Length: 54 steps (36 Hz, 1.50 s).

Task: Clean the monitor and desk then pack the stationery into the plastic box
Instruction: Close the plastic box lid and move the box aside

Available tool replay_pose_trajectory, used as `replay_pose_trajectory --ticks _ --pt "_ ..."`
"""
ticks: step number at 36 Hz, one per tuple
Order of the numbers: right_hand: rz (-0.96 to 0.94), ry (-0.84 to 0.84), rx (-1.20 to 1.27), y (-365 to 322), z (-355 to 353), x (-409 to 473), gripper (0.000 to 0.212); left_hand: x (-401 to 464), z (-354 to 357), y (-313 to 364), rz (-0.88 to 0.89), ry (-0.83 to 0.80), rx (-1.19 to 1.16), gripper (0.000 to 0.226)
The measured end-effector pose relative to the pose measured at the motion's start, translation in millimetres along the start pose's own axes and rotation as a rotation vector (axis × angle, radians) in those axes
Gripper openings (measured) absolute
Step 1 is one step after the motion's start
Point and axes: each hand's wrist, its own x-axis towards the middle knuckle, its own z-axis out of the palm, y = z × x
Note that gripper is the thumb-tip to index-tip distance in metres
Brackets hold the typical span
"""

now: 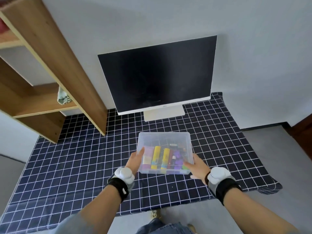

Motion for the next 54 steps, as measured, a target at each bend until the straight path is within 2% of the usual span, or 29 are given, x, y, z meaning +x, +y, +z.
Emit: replay_pose_trajectory --ticks 4,6,7,9,10,14,18,20,21,24,27,29,30,32,33,40,44,48,52,54 --pt "-0.055 -0.057 0.027 -1.9 4.8 -6.4 0.038 -8.3 -9.0 -6.0 -0.014 0.042 -0.018 0.064" --pt "-0.057 -0.103 0.030 -2.0 8.0 -11.9 0.034 -20.5 -17.4 -11.7 -0.020 0.061 -0.027 0.095" --pt "-0.043 -0.086 0.032 0.5 8.4 -10.9 0.030 -22.6 -18.5 -10.6 -0.029 0.051 -0.043 0.094" --pt "-0.020 -0.101 0.003 -1.2 18.0 -12.5 0.021 -41.2 -28.6 -18.3 -0.035 0.134 -0.091 0.071" --pt "0.010 -0.089 0.006 0.1 18.2 -11.0 0.025 -46.8 -28.8 -14.5 -0.028 0.147 -0.083 0.069" --pt "-0.037 -0.141 -0.045 -8.1 39.4 -10.4 0.045 -64.2 -56.2 -36.7 -0.014 0.232 -0.128 0.087" --pt "-0.110 -0.218 -0.061 -25.8 71.4 -9.3 0.033 -61.7 -96.9 -68.7 -0.021 0.304 -0.168 0.094" --pt "-0.130 -0.250 -0.070 -32.3 84.7 -7.0 0.034 -59.6 -115.0 -78.5 -0.034 0.309 -0.165 0.097" --pt "-0.137 -0.269 -0.078 -39.0 95.5 -5.3 0.036 -61.6 -127.6 -82.2 -0.035 0.305 -0.174 0.095" --pt "-0.123 -0.288 -0.108 -52.7 122.5 4.2 0.042 -78.0 -156.6 -80.3 -0.007 0.273 -0.227 0.069" --pt "-0.117 -0.279 -0.146 -64.4 148.8 16.9 0.051 -91.6 -177.7 -66.3 0.022 0.268 -0.234 0.069" --pt "-0.114 -0.281 -0.146 -70.6 164.8 25.5 0.053 -88.2 -193.9 -68.8 0.033 0.263 -0.263 0.058" --pt "-0.113 -0.286 -0.140 -77.2 179.0 30.9 0.053 -81.0 -210.8 -72.5 0.029 0.280 -0.263 0.061" --pt "-0.102 -0.294 -0.145 -85.8 194.5 34.5 0.049 -71.1 -229.6 -81.4 -0.013 0.300 -0.262 0.089" --pt "-0.093 -0.293 -0.146 -93.4 212.6 44.6 0.045 -59.8 -251.8 -87.5 0.000 0.306 -0.268 0.095" --pt "-0.040 -0.311 -0.126 -120.1 270.7 67.3 0.042 -34.5 -314.5 -94.6 -0.026 0.292 -0.267 0.090" --pt "-0.023 -0.267 -0.137 -134.6 303.6 89.6 0.040 -17.3 -347.1 -90.9 -0.002 0.291 -0.258 0.048" --pt "0.027 -0.263 -0.134 -149.3 327.6 105.2 0.043 5.3 -375.1 -95.5 0.020 0.284 -0.259 0.062" --pt "0.038 -0.242 -0.173 -160.7 340.6 115.4 0.035 20.3 -390.3 -92.5 0.028 0.288 -0.241 0.064" --pt "0.055 -0.235 -0.189 -165.9 350.7 124.7 0.038 31.0 -400.7 -89.9 0.028 0.288 -0.245 0.064"
